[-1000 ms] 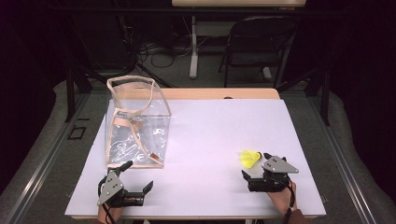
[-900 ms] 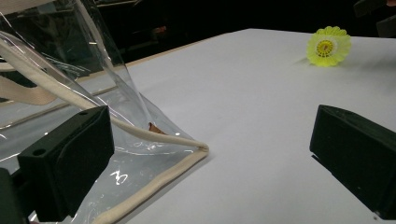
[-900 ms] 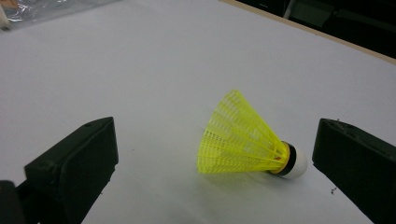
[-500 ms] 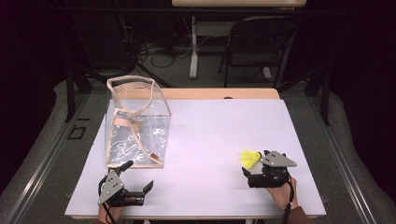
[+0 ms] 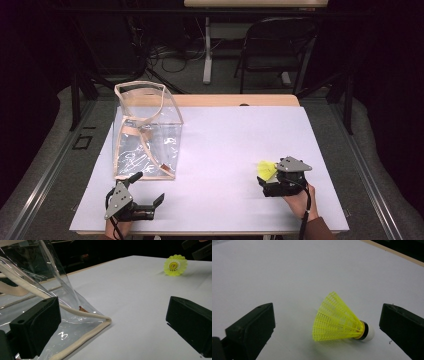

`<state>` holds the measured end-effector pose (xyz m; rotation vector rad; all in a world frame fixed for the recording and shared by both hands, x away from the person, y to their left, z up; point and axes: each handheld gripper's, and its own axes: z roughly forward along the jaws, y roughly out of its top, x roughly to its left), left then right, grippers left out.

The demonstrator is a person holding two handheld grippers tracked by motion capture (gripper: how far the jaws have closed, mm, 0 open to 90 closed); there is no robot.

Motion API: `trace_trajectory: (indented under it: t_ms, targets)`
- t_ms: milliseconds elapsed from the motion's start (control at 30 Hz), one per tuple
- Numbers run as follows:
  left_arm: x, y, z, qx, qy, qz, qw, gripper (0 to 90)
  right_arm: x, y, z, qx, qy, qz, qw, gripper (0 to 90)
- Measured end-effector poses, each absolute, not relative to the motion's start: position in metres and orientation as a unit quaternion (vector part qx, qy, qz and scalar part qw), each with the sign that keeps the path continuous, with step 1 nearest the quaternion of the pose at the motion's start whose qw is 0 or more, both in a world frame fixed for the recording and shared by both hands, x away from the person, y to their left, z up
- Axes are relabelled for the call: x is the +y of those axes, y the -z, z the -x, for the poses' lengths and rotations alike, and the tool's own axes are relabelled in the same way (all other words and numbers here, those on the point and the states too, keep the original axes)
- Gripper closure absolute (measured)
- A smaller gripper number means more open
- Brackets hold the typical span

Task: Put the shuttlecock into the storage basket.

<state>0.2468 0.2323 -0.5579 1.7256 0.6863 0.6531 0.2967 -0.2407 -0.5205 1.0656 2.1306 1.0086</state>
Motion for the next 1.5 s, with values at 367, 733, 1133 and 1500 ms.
trace_trajectory:
  t_ms: [367,733,1133,1500]
  targets:
    - [0.232,0.558,-0.247,0.291,-0.275,-0.73,0.554,0.0,-0.238,0.518,-0.305,0.802,-0.356,-0.406,0.255,1.1]
    - [0.232,0.558,-0.248,0.29,-0.273,-0.73,0.555,0.0,-0.233,0.511,-0.315,0.811,-0.344,-0.405,0.246,4.0]
    - [0.232,0.557,-0.247,0.291,-0.273,-0.729,0.556,0.0,-0.223,0.506,-0.323,0.817,-0.295,-0.422,0.258,25.4]
    - [0.232,0.557,-0.248,0.289,-0.27,-0.732,0.555,0.0,-0.223,0.514,-0.333,0.818,-0.267,-0.446,0.246,42.1]
